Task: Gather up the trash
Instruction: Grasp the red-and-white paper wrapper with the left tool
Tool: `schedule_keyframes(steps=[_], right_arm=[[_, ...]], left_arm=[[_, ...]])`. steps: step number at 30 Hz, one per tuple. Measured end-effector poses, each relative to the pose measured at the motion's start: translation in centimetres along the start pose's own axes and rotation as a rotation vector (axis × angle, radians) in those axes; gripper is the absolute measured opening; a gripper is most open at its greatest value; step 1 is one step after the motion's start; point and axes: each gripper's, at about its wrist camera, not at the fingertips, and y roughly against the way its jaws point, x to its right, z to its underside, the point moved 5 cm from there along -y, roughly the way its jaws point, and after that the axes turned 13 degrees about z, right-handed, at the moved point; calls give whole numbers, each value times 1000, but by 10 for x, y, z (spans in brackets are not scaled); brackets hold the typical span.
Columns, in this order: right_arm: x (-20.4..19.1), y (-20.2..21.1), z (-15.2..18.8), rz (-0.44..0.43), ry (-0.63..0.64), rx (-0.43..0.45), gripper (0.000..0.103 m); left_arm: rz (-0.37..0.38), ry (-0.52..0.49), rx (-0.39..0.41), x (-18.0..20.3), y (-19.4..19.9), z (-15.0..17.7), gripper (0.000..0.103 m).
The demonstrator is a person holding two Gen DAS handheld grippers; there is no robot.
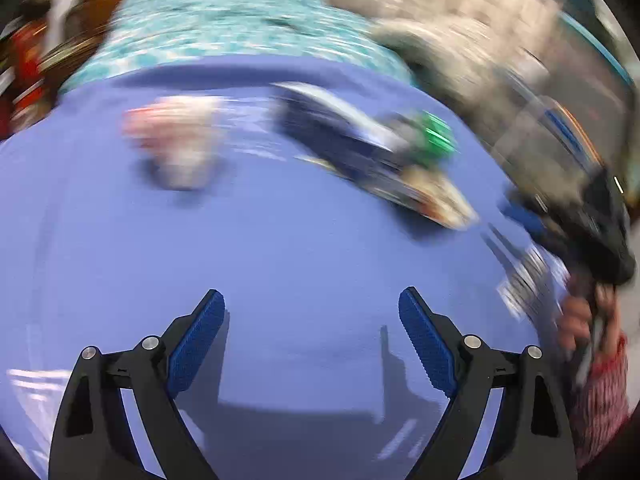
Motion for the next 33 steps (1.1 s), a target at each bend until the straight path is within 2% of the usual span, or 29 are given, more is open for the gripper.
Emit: schedule_keyframes(steps=[3,6,8,9,10,11,12,14,16,20,22,23,25,26,29,33], right_arm=[[-21,-19,0,19,42,-2,45],[-25,-30,8,-4,38,-3,46],[-22,-36,12,4,22,-12,48],[-24,-34,11,-9,22,11,53],[-23,-29,10,-3,22,47,65],[-23,-27,8,4,19,64,67],[-21,-26,7,-1,8,68,67],[-16,-28,7,-7,-21,55,67],[-11,-27,6,-12,-44,54,67],[-7,-38,2,-13,-55,21,64],[-14,-43,3,-9,-19,-13,58],[-22,-47,7,-29,11,-42,52],[-40,-50,15,-81,94,-80,48],[-53,-53,22,-88,165,-100,48],[-71,-53,33,-90,268,-110,48],[-71,-46,33,-117,257,-72,49]], left_arm=[[-118,88,68,-47,16,-41,90],[-189,118,115,-71,11,-82,94],[-201,136,94,-86,-6,-107,94],[-210,147,69,-91,-18,-116,94],[-222,155,58,-96,-26,-120,92],[-233,162,54,-100,-33,-123,68],[-206,170,38,-102,-42,-121,56],[-183,177,58,-95,-40,-111,52],[-98,171,42,-79,-36,-96,51],[28,136,27,-37,-17,-39,51],[26,99,43,-23,-9,-18,52],[25,89,49,-18,-6,-11,53],[22,80,59,-12,0,2,53],[19,80,62,-10,1,4,53],[23,94,68,-11,-1,3,54],[3,84,72,-10,4,8,56]])
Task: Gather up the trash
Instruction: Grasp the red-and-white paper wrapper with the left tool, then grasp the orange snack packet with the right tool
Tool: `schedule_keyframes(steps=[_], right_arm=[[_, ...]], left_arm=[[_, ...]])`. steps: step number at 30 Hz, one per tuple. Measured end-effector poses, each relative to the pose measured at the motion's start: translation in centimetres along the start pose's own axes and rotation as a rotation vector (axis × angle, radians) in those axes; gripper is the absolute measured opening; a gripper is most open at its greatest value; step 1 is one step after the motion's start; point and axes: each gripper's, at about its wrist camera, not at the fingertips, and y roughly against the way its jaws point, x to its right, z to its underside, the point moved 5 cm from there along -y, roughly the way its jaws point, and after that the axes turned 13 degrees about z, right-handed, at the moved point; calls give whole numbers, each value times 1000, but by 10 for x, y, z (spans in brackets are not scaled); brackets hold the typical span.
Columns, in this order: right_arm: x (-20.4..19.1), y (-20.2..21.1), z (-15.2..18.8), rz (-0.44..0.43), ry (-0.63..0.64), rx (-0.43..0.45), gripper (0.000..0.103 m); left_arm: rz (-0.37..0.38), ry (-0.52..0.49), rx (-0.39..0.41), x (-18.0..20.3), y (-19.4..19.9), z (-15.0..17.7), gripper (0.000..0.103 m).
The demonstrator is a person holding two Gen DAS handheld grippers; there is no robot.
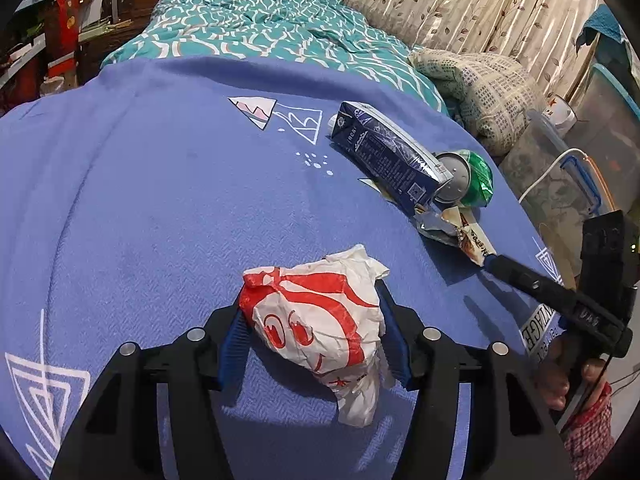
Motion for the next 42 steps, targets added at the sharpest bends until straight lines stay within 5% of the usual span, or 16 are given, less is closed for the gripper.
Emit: schedule_keyframes(steps=[6,13,18,25,32,40,42], right_arm=[[27,13,-8,-49,-155,66,49],[73,10,-16,17,-379,72,48],[72,-5,-32,107,-300,44,40],[36,-28,-17,75,-150,-86,16],[-42,-14,46,-168,-49,-185,18],[14,5,15,-40,-143,-89,19],[17,-6,9,-15,-135,-118,37]], left_arm=[[6,7,6,-1,2,0,56],[21,10,8,-2,2,-2,57],[28,12,9,-2,2,-2,56],[25,7,9,-2,2,-2,56],[34,12,9,-2,3,-2,56],[31,8,8,-3,2,-3,57],[25,2,7,-4,2,-3,57]])
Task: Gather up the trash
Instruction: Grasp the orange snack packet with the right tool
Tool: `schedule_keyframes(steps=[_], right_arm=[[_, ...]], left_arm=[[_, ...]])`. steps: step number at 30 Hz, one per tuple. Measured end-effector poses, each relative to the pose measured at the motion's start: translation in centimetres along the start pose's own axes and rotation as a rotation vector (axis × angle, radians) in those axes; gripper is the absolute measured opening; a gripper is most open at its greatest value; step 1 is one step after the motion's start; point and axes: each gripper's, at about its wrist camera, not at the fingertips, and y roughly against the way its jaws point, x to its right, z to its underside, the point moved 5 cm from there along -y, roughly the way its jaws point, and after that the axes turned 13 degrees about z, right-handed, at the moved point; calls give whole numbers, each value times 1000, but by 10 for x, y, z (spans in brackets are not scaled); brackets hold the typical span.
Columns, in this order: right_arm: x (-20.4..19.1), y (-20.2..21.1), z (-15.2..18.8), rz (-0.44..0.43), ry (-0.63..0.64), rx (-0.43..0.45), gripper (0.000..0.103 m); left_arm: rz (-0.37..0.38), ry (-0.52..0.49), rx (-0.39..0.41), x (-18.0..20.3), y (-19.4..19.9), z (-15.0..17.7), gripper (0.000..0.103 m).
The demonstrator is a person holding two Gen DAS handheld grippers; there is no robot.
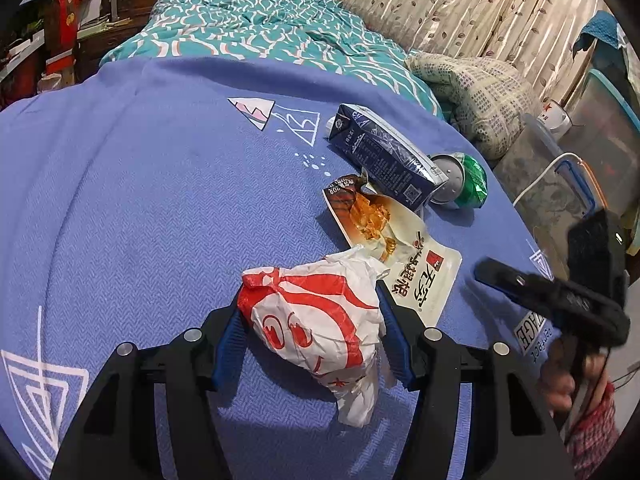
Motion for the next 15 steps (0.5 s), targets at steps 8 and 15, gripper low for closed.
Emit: schedule_keyframes(steps=[8,15], right_arm=[[-51,-44,-9,-22,132,-52,13],[-40,-7,18,-87,95,-37,6]], left_arm=[[-28,-29,-9,2,-3,-1,56],[-15,-23,-13,2,-2,-1,56]])
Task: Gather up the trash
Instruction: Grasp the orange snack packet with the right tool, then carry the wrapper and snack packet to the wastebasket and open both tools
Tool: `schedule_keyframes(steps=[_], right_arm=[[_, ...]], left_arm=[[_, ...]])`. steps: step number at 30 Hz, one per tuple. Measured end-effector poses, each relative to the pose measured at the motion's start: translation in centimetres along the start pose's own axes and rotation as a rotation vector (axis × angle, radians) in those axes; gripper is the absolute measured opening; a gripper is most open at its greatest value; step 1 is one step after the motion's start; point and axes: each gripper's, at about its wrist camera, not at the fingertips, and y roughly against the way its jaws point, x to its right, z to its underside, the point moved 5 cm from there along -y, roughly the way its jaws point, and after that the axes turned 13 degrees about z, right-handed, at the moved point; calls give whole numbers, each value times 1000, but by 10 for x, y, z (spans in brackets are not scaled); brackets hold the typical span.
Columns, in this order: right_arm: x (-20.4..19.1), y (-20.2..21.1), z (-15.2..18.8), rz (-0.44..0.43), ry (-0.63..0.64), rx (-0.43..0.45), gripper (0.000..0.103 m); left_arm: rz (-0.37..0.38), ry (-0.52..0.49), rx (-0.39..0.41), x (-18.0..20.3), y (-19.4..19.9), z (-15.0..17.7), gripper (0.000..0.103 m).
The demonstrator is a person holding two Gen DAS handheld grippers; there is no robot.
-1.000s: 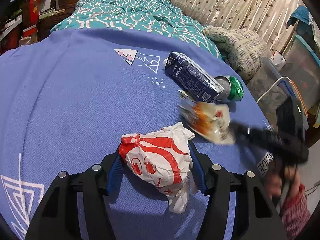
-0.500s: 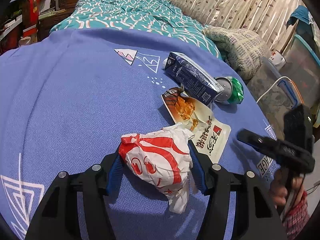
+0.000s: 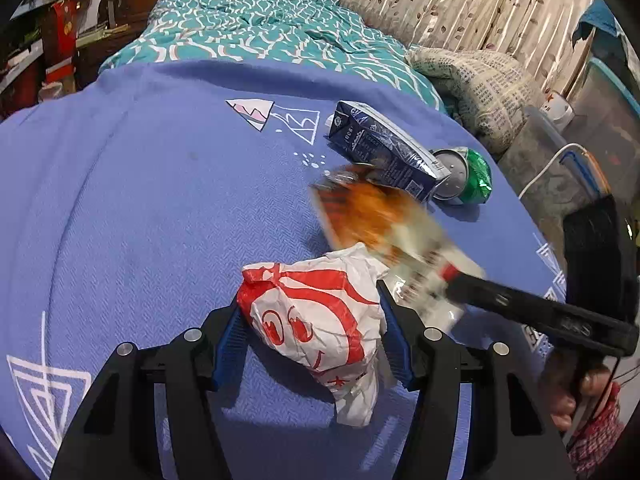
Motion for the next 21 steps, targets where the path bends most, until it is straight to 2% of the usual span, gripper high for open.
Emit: schedule_keyframes(steps=[3,5,9,14,17,21], right_arm=[[20,36,18,-14,-36,26,5],[37,60,31,-11,-71,43,4],[91,114,44,10,-210,139,4],[164,173,52,79,-390,296,4],[207,215,57,132,-479,400,4],[270,266,61,225,-582,497,4]], left_arm=[[31,-10,-15,10,0,4,56],[81,-33,-39,29,-5,8,55],[163,-163,-115,96,-32,11,55],[273,-269,-252,184,-96,1,55],[280,-347,-290,233,-128,-7,55],[340,-419,-348,313,-175,-15,55]])
